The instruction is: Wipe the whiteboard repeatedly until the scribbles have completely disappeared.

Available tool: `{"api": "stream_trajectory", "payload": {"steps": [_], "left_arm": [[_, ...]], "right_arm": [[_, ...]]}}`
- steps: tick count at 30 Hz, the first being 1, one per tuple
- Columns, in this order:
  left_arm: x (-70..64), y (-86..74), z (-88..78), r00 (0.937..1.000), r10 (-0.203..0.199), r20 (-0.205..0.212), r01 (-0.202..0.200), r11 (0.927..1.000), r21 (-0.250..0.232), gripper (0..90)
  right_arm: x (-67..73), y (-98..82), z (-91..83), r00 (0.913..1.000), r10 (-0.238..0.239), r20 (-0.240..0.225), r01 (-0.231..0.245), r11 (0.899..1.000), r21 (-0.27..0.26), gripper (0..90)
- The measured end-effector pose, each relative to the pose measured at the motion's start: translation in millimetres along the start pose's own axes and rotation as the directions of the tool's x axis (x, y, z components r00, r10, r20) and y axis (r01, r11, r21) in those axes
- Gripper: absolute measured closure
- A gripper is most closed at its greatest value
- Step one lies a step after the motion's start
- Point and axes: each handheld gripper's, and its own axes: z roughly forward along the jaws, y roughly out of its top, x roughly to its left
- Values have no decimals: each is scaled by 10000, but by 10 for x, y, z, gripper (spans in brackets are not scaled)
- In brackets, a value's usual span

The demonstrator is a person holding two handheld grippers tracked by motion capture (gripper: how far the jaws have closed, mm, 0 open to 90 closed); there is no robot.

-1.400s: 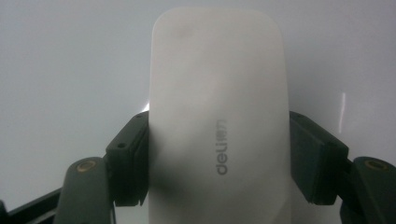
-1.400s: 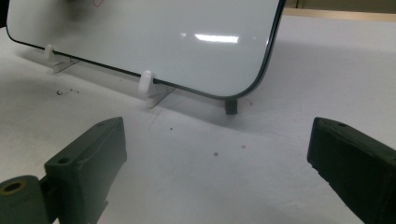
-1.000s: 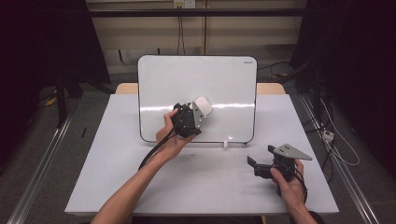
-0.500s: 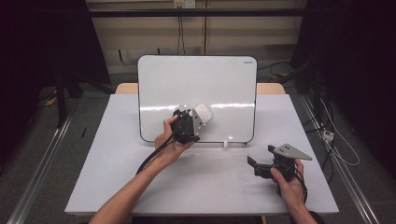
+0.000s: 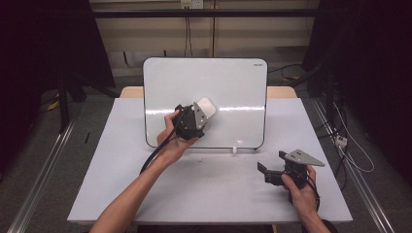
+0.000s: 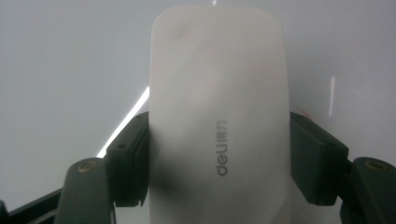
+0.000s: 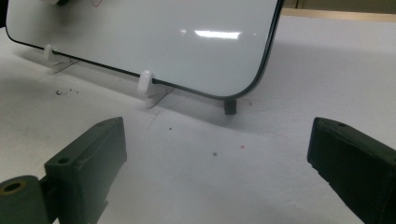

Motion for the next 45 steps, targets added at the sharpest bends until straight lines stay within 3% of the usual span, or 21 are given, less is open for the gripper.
{"api": "stream_trajectory", "payload": {"steps": [4,8,15,19,24,27,32,37,45], "left_arm": [[124,47,8,9997,-208,-89,207,9997,-99,312],[163,81,24,9993,-323,-162,321,9994,-143,311],[227,193,59,9959,-883,-204,878,9958,-254,311],[210,193,67,9964,-776,-333,764,9964,-359,311],[106,220,87,9995,-232,-200,225,9992,-326,311],[5,231,110,9997,-212,-151,206,9991,-370,311],[-49,200,113,9998,-153,-160,145,9987,-488,311],[-145,155,109,9996,255,-142,-263,9983,-529,311],[-347,39,87,9986,525,53,-522,9971,-557,311]], "right_arm": [[-1,0,-1,10000,-1,-11,1,10000,-10,47],[2,0,1,10000,-5,-44,5,10000,-3,47],[0,1,1,10000,-13,-51,13,10000,-17,46],[0,0,8,10000,-24,-32,24,10000,5,46],[2,1,8,10000,-27,-24,27,10000,9,46],[5,1,4,10000,-20,-34,20,10000,-9,47],[5,0,-2,10000,-44,-68,43,10000,-26,47],[6,0,-4,10000,-58,-73,58,10000,-27,47],[9,1,0,10000,-39,-52,39,10000,-21,47]]}}
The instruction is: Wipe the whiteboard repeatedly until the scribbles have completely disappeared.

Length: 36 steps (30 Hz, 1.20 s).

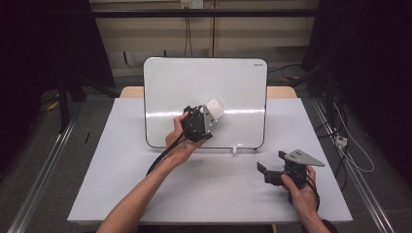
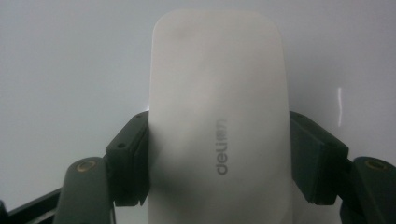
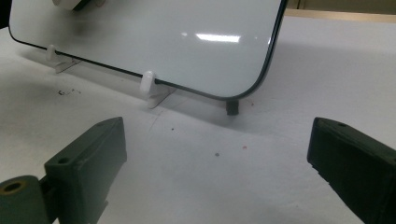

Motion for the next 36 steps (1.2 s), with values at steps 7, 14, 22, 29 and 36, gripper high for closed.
{"api": "stream_trajectory", "payload": {"steps": [7,14,22,29,36], "left_arm": [[-183,-35,-7,9996,238,126,-240,9996,120,311],[-386,-73,-17,9962,745,451,-754,9970,196,310],[-378,-89,-30,9954,830,476,-843,9962,240,312],[-56,-135,-81,10000,38,31,-39,9993,361,312],[322,-182,-138,9822,-1859,-287,1867,9820,302,312]], "right_arm": [[4,0,8,10000,-34,42,34,10000,27,47],[6,1,4,10000,-17,38,17,10000,6,47],[-5,-1,-6,10000,-27,-2,27,10000,-3,47],[-3,-1,-9,10000,-26,-10,26,10000,-10,46],[-2,2,-5,10000,-18,36,19,10000,-40,47]]}}
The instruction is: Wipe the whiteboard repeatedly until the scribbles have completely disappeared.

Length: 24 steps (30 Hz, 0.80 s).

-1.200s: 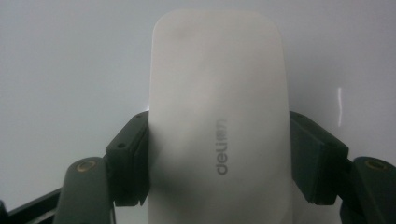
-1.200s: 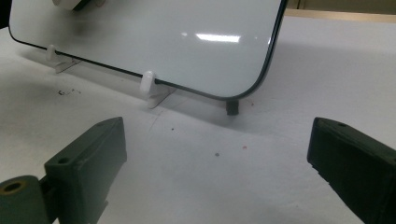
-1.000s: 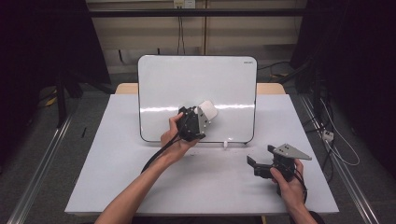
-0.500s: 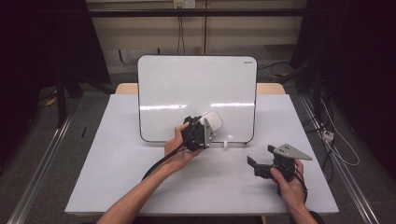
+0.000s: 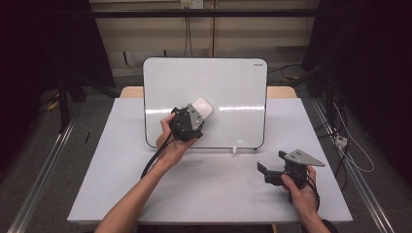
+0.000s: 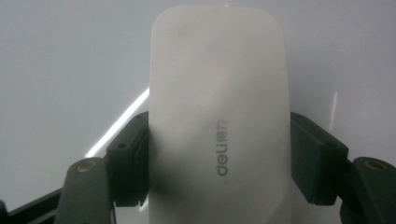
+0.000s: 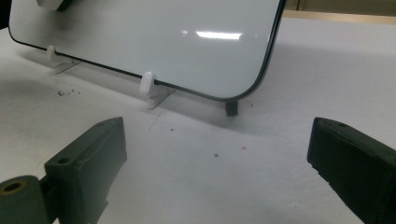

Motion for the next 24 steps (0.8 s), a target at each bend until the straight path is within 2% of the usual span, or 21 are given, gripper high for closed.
{"api": "stream_trajectory", "payload": {"steps": [4,8,11,13,16,20,24], "left_arm": [[26,8,-11,9999,-118,45,119,9999,-15,312],[71,3,-24,9982,-463,371,469,9988,-160,313],[92,-11,-32,9978,-479,458,488,9986,-192,312],[103,-21,-43,9966,-672,483,685,9974,-245,313],[117,-35,-65,9963,-693,511,707,9972,-258,313],[130,-2,-162,9964,-645,543,682,9954,-678,312],[136,11,-245,9960,-649,607,694,9947,-754,312]], "right_arm": [[4,3,6,10000,35,-40,-35,10000,11,47],[0,5,12,9999,114,-47,-114,9999,0,47],[1,4,3,9999,142,-25,-142,9999,-7,47],[-1,6,0,9999,112,-7,-112,9999,-16,47],[6,6,8,9999,82,-77,-82,10000,-14,47],[0,6,12,9999,111,-54,-111,9999,-37,47],[5,4,6,9999,84,-97,-84,10000,-33,47]]}}
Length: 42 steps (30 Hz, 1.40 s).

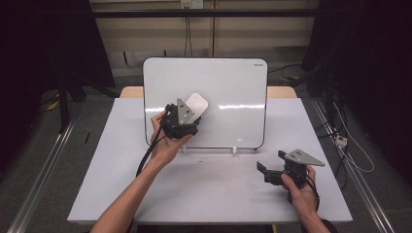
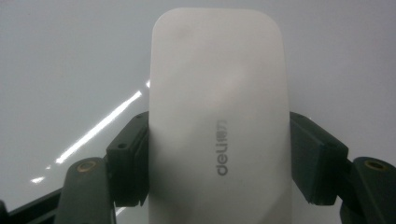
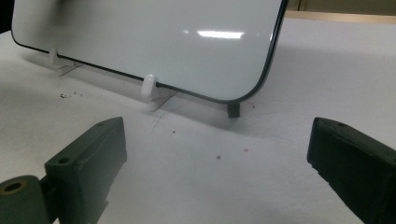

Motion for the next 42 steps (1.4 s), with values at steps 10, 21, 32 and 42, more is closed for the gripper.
{"api": "stream_trajectory", "payload": {"steps": [10,21,32,42], "left_arm": [[93,-48,-105,9992,-359,198,362,9992,-166,312],[229,-127,-251,9978,-665,-17,664,9976,-192,312],[330,-268,-404,9979,-538,-347,541,9985,76,311],[446,-369,-569,9921,-926,-845,940,9955,133,311]], "right_arm": [[-6,-3,0,10000,20,10,-20,10000,21,47],[-1,4,9,9999,68,105,-69,10000,41,47],[-14,-7,8,9999,43,111,-44,10000,72,47],[-16,-11,1,10000,39,23,-39,9999,97,47]]}}
